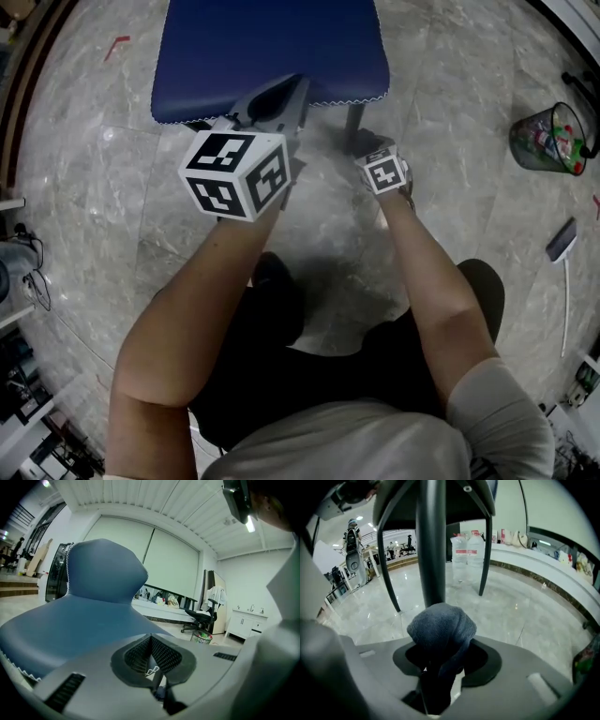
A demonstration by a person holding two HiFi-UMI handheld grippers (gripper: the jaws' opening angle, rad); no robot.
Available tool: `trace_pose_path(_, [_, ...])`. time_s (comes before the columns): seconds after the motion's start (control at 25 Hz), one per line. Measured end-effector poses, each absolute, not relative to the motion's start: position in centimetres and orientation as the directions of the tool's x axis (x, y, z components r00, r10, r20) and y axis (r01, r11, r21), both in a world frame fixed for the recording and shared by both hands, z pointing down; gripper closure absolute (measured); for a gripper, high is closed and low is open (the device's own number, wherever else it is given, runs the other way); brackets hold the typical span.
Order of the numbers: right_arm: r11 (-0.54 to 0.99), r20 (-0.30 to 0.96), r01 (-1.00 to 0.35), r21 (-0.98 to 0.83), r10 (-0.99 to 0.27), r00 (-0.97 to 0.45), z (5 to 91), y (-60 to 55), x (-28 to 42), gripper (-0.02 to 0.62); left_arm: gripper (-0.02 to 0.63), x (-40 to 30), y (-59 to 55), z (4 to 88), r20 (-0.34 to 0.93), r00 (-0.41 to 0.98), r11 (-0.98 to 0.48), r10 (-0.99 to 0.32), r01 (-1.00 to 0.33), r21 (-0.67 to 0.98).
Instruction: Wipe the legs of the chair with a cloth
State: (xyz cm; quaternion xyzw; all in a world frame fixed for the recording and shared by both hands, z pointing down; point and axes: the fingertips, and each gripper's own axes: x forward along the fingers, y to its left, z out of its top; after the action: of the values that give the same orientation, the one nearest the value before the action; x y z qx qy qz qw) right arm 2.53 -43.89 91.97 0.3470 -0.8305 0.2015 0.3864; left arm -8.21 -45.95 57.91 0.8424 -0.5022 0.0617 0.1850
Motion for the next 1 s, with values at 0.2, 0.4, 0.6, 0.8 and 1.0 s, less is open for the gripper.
trace_pose_path(0.2, [0.738, 0.704, -0.673, -0.045, -0.455, -0.545, 82.5, -45.1, 2.1, 0.433, 0.601, -8.3, -46.1, 58.0, 0.289, 0.466, -0.404, -0.836, -0.880, 0.248])
trace_pose_path(0.4, [0.758, 0.598, -0.652, 0.036, -0.539, -0.594, 72.2, -46.1, 1.9, 0.433, 0.601, -8.4, -46.3, 58.1, 0.284, 0.438, -0.368, -0.853, -0.890, 0.268])
trace_pose_path(0.6, [0.723, 0.515, -0.690, -0.014, -0.587, -0.625, 68.4, -46.3, 1.7, 0.433, 0.601, -8.4, -46.1, 57.9, 0.276, 0.423, -0.365, -0.863, -0.900, 0.238])
trace_pose_path(0.8, [0.689, 0.549, -0.721, -0.076, -0.575, -0.607, 73.9, -45.4, 1.9, 0.436, 0.600, -8.2, -45.9, 58.0, 0.274, 0.428, -0.375, -0.861, -0.899, 0.224])
trace_pose_path(1.0, [0.660, 0.615, -0.743, -0.111, -0.542, -0.574, 80.7, -45.1, 1.8, 0.434, 0.601, -8.1, -45.9, 57.9, 0.267, 0.440, -0.391, -0.858, -0.894, 0.217])
